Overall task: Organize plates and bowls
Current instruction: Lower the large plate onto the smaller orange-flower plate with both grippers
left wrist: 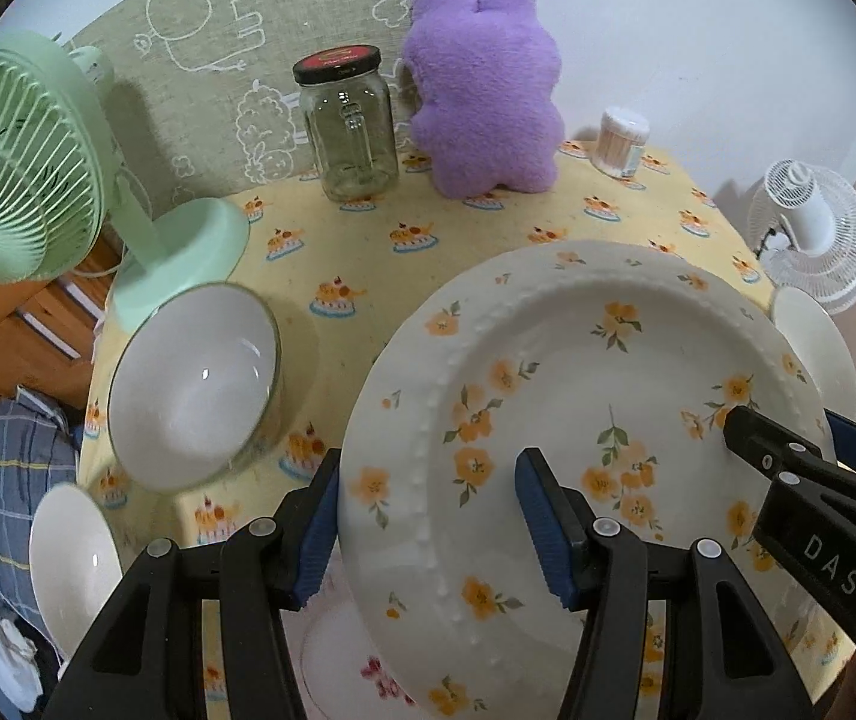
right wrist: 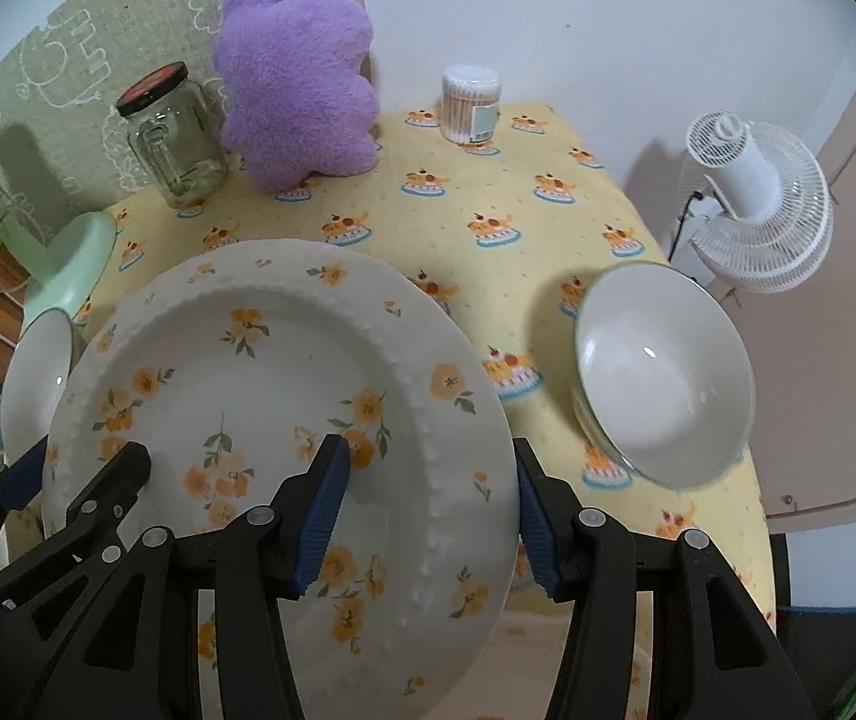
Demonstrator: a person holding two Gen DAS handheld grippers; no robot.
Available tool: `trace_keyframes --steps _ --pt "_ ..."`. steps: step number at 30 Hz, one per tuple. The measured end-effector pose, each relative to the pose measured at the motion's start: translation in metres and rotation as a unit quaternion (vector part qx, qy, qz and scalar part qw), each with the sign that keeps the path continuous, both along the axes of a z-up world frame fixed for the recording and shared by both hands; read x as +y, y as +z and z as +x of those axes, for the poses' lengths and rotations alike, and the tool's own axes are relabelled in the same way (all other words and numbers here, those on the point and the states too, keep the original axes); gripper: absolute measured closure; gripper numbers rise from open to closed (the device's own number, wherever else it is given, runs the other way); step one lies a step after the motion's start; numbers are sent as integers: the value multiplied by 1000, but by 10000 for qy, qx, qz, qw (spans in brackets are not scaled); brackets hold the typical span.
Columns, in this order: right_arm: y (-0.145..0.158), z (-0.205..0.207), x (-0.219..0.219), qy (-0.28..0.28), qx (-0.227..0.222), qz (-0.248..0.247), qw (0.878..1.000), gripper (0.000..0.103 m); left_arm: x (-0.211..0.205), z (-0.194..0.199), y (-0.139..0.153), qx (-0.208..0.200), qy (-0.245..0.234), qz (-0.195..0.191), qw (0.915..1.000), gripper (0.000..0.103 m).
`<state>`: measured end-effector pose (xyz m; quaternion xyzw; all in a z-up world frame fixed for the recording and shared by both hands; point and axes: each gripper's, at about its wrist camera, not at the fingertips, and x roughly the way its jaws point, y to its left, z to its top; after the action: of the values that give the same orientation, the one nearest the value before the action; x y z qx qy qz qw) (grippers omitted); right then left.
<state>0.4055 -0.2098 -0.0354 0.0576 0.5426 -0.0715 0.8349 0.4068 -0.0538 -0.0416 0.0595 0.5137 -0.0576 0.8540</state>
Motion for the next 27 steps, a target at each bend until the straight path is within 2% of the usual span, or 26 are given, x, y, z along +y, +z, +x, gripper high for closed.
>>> trace_keyframes --steps 7,17,27 --pt "9 -49 -6 -123 5 -43 9999 47 -8 -42 8 -115 -120 1 9999 45" --pt "16 -115 -10 -244 14 -114 9996 47 -15 -99 6 2 -127 -163 9998 45" --pt "7 -154 -31 -364 108 -94 9992 47 -37 -133 -6 190 -226 -190 9994 45"
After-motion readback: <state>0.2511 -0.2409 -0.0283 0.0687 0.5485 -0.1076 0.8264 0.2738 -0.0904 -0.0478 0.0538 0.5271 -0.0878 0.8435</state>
